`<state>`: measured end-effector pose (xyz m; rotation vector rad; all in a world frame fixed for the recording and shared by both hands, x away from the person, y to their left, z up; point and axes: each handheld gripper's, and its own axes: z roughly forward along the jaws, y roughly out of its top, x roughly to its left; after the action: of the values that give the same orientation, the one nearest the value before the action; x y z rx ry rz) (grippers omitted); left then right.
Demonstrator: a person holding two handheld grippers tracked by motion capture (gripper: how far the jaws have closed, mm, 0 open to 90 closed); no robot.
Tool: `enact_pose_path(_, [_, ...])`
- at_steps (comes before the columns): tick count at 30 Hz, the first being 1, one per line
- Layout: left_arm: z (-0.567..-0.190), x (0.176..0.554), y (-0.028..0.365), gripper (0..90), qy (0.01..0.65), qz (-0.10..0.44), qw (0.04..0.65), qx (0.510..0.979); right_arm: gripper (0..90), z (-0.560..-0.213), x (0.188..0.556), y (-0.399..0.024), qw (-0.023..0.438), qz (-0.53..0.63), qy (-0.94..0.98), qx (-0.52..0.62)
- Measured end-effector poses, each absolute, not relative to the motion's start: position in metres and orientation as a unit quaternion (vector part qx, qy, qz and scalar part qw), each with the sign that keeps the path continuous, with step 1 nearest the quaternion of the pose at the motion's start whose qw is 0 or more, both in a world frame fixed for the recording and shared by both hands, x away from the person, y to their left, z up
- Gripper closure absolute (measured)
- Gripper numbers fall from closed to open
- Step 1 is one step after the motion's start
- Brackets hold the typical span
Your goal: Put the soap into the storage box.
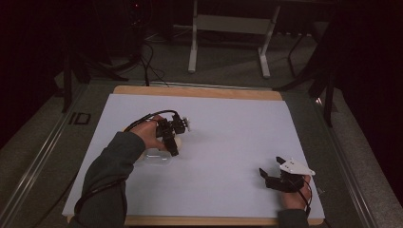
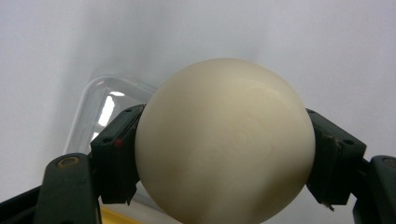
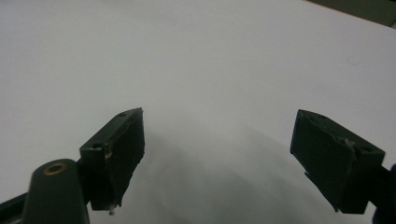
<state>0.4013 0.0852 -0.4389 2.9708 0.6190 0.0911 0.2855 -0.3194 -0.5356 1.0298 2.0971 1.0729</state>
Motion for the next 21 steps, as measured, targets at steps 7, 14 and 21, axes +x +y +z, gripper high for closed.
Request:
enact_pose_path(7, [-0.435,0.403,0.091,24.7,0.214,0.031,0.054,0.975,17.7,-0.536,0.285,-0.319,0.282,0.401,0.782,0.385])
enact_pose_path(14, [-0.433,0.405,0.099,24.7,0.227,0.030,0.056,0.972,17.7,-0.535,0.285,-0.319,0.282,0.401,0.782,0.385])
enact_pose_path(21, [-0.431,0.407,0.108,24.7,0.241,0.029,0.061,0.968,17.7,-0.535,0.285,-0.320,0.282,0.401,0.782,0.385])
